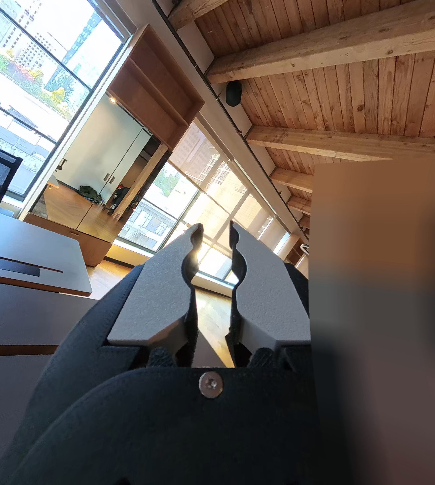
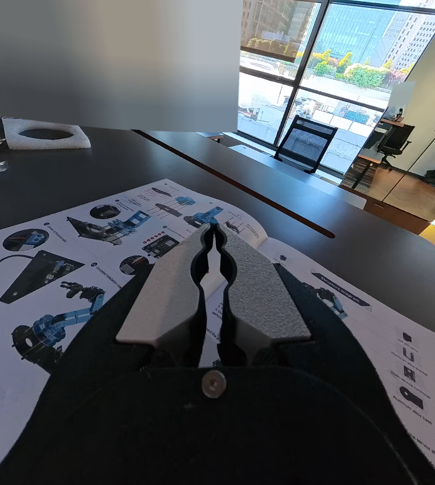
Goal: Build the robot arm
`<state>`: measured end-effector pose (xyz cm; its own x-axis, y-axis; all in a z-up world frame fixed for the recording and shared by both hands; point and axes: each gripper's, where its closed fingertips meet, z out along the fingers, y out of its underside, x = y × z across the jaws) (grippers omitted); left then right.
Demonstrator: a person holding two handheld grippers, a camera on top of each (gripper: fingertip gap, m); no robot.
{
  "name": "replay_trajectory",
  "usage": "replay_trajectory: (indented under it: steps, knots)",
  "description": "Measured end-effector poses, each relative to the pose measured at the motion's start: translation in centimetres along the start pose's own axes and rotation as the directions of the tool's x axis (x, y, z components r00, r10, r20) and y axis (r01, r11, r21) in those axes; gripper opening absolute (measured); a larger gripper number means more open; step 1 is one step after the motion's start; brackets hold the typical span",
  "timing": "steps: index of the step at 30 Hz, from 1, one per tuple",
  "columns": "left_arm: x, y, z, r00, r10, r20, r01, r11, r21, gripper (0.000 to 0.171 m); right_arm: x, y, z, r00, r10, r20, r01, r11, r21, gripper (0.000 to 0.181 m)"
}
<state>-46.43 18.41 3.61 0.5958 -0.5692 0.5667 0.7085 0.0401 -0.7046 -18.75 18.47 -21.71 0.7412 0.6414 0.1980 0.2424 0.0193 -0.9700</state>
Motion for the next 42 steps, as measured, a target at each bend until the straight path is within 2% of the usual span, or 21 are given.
replay_trajectory:
  steps: [12,32,39,42]
  knots:
    - [1.8,-0.6,-0.6,0.998,0.004,-0.055,-0.002,1.0,0.026,0.017,-0.2,0.1,0.0,1.0,-0.024,-0.002,0.024,1.0,-0.009,0.0]
    - [2.2,1.6,0.2,0.996,-0.02,-0.092,0.017,0.999,-0.028,0.017,-0.3,0.0,0.0,1.0,-0.01,0.009,0.01,1.0,-0.006,0.0]
    - [2.4,1.4,-0.1,0.994,-0.014,-0.109,0.012,1.0,-0.015,0.017,-0.6,0.2,0.2,0.999,-0.04,0.009,0.04,0.999,-0.02,0.0]
    - [3.0,0.9,-0.5,0.988,-0.051,-0.147,0.049,0.999,-0.018,0.018,-0.7,0.2,0.4,0.998,-0.056,0.003,0.056,0.998,-0.023,0.0]
